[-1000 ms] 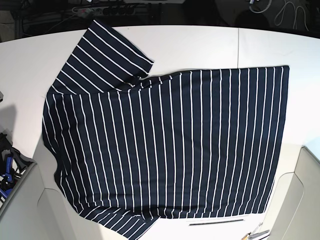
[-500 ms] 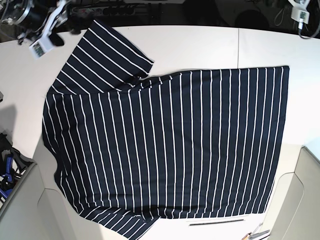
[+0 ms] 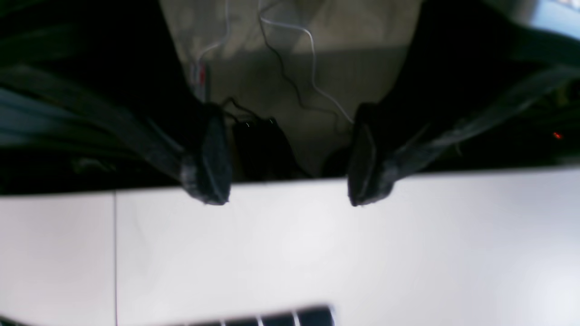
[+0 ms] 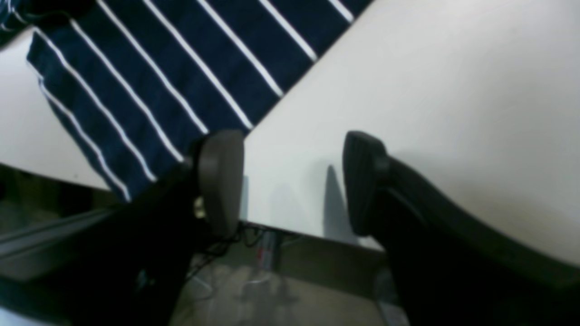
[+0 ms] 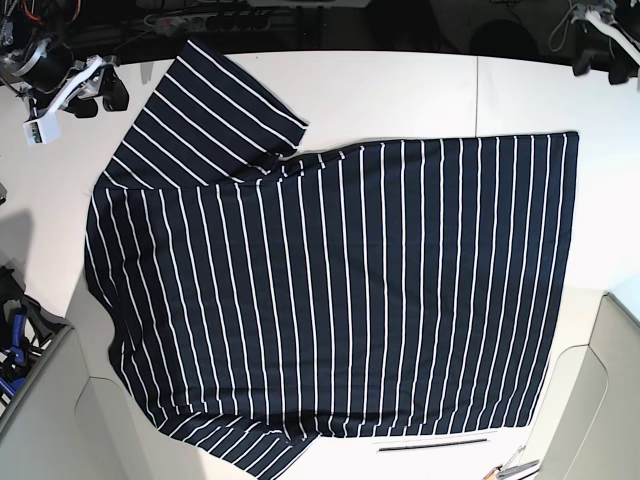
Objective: Fold the T-shirt properly
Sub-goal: 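Move both grippers down and grasp the shirt's two corners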
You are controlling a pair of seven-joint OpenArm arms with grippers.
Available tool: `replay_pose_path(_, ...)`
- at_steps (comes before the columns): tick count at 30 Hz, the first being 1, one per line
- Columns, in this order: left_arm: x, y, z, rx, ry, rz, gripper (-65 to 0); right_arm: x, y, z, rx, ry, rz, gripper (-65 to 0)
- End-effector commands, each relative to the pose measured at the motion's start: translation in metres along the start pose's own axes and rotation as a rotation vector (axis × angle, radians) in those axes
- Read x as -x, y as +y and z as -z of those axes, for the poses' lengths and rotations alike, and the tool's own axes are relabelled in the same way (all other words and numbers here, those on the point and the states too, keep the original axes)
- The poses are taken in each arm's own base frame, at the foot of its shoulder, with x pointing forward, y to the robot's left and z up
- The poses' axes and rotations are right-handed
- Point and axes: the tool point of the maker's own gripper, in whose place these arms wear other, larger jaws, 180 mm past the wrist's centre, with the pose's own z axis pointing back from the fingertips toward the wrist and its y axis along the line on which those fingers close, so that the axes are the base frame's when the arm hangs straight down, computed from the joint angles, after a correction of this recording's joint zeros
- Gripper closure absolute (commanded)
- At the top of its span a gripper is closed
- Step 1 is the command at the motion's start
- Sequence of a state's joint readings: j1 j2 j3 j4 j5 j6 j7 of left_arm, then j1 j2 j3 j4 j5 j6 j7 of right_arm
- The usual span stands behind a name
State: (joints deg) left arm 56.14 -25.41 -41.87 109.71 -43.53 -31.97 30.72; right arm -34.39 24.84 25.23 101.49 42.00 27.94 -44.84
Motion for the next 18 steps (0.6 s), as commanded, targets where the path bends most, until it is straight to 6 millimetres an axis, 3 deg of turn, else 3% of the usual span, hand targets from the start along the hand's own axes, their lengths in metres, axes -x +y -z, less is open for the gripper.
replay_pose_path(1, -0.014, 0.004, -0.001, -0.008, -0.036, 0.015, -45.2, -0.006, 0.000, -0.001, -0.012, -0.027, 0.005, -34.6)
replay_pose_path(9, -0.050, 0.025, 0.019, -0.036, -0.123, 0.016, -45.2, 0.015, 0.003, 0.013, -0.035, 0.001, 0.112, -34.6)
replay_pose_path(18, -0.047, 0.066, 0.045, -0.066, -0.153, -0.185, -45.2, 0.014, 0.016, 0.016, -0.079, -0.023, 0.143, -34.6)
